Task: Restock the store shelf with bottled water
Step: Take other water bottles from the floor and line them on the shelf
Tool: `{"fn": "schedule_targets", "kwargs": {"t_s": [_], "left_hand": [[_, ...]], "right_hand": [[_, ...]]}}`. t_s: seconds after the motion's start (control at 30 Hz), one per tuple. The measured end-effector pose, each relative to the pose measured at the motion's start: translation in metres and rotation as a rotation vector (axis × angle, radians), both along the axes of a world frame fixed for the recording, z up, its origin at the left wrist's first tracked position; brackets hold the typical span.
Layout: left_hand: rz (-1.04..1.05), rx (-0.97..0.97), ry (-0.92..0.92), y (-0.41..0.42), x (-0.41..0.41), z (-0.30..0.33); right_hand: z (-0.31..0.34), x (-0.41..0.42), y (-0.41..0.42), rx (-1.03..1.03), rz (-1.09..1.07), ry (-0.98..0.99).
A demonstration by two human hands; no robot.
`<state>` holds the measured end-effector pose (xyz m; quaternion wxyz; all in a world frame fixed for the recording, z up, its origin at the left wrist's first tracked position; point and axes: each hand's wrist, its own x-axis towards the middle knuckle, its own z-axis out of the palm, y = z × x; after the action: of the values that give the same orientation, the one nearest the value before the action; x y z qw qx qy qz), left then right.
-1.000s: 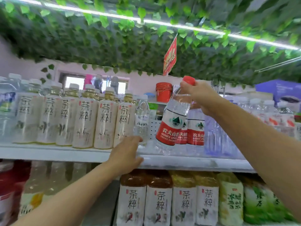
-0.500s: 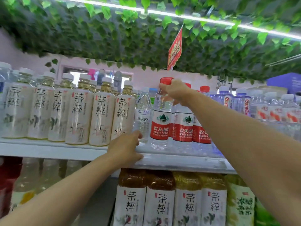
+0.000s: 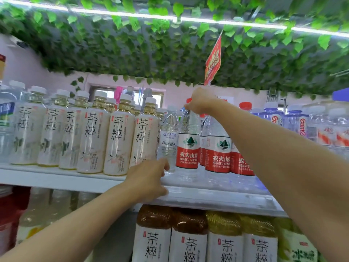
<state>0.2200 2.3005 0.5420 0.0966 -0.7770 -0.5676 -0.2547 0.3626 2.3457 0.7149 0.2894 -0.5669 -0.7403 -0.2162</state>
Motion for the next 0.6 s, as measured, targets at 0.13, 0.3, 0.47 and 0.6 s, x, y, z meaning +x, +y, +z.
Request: {"fn": "schedule_targets", "kwargs": {"t_s": [0.13,0.3,0.47,0.6], "left_hand": [[-0.006,-0.009,-0.007,0.001,0.0,0.001],[-0.015,-0.004,-0.013,0.005,-0.001,0.005],[-0.036,-0.017,-0.034,0.01,0.0,0.008],[-0.037,-0.021,-0.032,0.012,-0.001,0.007]], "right_hand": [[0.001,-0.003,0.011,-0.025,0.039,0.121],[-0.002,-0.002,0.026,0.037,0.046,0.218],[-0.006,-0.001,0.04,0.062,-0.01,0.213],[-0.005,-0.003,0.045,0.053,-0.02,0.217]]}}
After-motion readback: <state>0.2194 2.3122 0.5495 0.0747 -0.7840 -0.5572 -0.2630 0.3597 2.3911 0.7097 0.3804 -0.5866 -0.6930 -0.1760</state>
